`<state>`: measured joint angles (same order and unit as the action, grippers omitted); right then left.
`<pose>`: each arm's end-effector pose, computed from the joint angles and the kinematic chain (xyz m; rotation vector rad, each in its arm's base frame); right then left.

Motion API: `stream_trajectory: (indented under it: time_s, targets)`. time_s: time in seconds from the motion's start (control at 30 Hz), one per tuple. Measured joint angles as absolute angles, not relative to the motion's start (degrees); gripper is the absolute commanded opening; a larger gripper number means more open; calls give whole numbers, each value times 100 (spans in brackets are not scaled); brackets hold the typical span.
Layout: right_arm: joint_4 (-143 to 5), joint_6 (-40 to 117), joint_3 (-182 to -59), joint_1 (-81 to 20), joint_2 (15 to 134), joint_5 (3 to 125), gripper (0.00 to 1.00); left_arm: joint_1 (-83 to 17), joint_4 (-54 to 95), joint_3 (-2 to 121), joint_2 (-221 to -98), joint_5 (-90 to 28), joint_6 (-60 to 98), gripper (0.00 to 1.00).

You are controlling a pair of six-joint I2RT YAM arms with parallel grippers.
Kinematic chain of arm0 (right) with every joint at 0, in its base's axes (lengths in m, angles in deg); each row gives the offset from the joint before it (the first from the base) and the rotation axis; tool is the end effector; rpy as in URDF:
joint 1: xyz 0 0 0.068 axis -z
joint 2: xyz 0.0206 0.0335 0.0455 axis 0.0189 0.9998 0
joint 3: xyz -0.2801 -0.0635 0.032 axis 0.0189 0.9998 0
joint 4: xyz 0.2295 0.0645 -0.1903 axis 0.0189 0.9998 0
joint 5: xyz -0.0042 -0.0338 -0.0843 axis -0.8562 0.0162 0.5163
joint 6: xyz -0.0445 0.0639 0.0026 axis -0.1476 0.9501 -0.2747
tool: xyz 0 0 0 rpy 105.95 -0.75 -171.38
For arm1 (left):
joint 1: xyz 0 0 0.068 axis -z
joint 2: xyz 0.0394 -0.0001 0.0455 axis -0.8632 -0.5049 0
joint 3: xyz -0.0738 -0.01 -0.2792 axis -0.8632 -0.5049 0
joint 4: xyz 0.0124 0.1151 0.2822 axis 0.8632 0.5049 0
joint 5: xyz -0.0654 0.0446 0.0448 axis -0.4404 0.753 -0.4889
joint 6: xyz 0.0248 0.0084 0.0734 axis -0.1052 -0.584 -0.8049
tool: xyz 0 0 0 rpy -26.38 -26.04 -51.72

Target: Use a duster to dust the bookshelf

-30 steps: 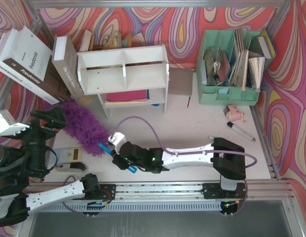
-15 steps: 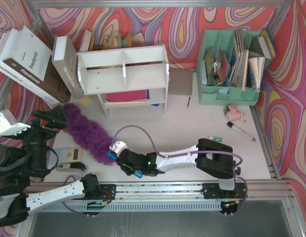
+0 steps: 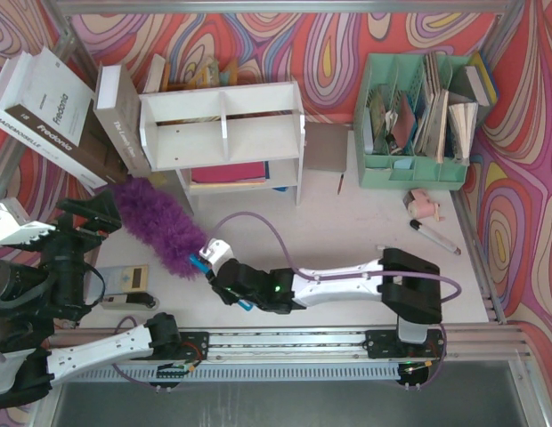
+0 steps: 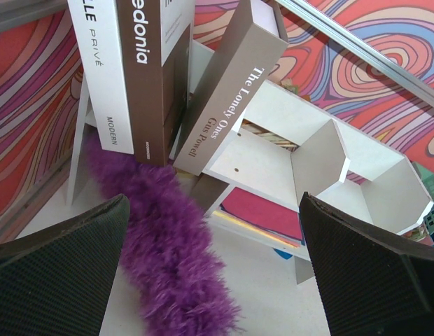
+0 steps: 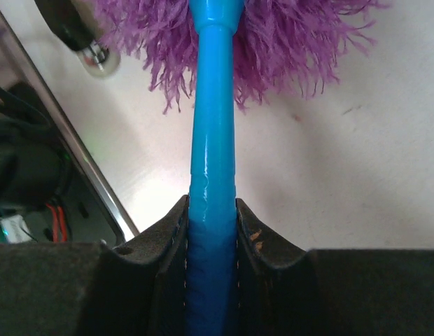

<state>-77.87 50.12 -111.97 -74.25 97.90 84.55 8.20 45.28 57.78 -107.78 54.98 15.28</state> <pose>0.1533 0.4540 0.1886 -0.8561 1.9720 0.7292 0.0603 0.0246 0.5146 -0.5322 1.3921 -0.2852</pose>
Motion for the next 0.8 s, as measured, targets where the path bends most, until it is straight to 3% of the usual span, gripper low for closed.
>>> stream_trajectory:
  time_s: [0.8]
  targets:
    - [-7492,5637,-10274,-7425,9009,9141,0,820,4843,5831,-11261,5540,1547,99]
